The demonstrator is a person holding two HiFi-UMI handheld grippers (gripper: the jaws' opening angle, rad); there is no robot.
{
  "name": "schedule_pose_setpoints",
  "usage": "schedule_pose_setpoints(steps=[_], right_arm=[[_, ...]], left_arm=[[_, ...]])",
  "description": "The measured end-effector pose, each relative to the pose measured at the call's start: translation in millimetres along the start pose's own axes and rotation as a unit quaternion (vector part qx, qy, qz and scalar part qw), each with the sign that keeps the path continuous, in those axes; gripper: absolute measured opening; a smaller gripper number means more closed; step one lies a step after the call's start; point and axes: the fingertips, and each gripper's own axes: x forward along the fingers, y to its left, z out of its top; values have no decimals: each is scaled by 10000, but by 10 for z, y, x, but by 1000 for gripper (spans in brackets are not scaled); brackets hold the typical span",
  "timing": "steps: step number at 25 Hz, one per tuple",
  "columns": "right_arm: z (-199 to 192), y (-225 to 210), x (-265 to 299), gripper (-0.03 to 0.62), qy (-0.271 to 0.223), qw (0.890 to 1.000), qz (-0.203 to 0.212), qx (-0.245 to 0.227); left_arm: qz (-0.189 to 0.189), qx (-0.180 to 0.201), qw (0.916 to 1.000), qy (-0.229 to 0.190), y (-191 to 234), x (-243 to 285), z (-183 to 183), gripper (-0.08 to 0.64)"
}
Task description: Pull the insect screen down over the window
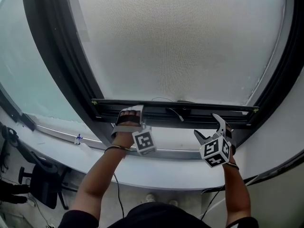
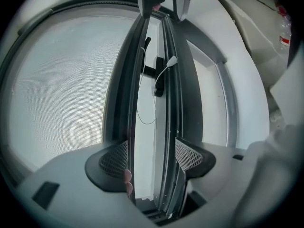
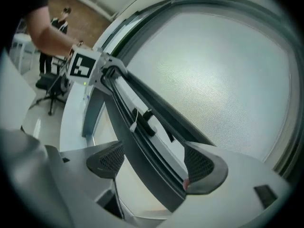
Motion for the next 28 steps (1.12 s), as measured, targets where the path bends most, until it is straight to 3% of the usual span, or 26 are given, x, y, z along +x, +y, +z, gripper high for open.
schedule_pose_setpoints(steps=[3,8,10,14,18,23,28], right_arm=[[147,118,28,393,-421,9963,227,716],[269,198,134,381,-757,9874,315,1356],[302,228,166,255,-812,9843,346,1527],[336,344,294,226,-733,9850,477,1486],[342,375,441,138,-623,9843,478,1583],[281,466,601,132,-340,9831,770,1624],[247,502,733,107,-223,9856,745,1502]], left_arm=[[-12,-62,10000,-22,4,-7,2,302],[49,-43,10000,-15,31,6,0,302],[20,-59,10000,-18,17,0,3,302],[8,-56,10000,-4,27,2,21,302],[1,-44,10000,-13,44,0,22,302],[-29,-21,10000,55,33,-3,20,302],[43,-50,10000,61,57,6,15,302]])
